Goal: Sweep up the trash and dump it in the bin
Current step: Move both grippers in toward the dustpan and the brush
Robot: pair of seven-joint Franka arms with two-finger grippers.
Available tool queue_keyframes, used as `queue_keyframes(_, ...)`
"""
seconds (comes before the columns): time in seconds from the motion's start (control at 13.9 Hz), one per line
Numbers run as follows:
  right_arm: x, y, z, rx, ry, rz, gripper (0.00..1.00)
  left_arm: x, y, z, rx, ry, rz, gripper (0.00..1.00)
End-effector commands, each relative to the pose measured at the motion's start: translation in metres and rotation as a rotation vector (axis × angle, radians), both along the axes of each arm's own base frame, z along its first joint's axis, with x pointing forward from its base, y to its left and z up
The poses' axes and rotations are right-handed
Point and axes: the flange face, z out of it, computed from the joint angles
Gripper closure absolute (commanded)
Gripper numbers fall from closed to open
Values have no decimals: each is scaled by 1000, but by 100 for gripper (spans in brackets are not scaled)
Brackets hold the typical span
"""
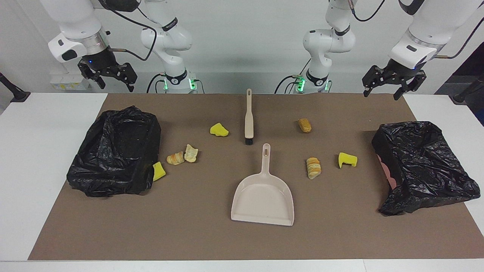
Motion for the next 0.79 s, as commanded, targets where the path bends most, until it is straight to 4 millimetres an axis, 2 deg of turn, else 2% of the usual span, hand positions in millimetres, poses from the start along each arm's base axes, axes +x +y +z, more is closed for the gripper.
queue_keyframes(0.0, -5, -3, 4, 26, 5, 21, 0, -6, 4, -3, -6, -2, 3, 0)
queue_keyframes(0.43, -6, 6, 3, 27, 7, 42, 0, -9, -4, -2, -7, 3, -5, 0)
queue_keyframes(0.58, -5, 20, 2, 27, 9, 73, 0, -10, -10, -3, -9, -5, -16, 0)
queue_keyframes(0.72, -2, 31, -1, 29, 12, 99, 0, -21, -29, -7, -12, 7, -51, 0)
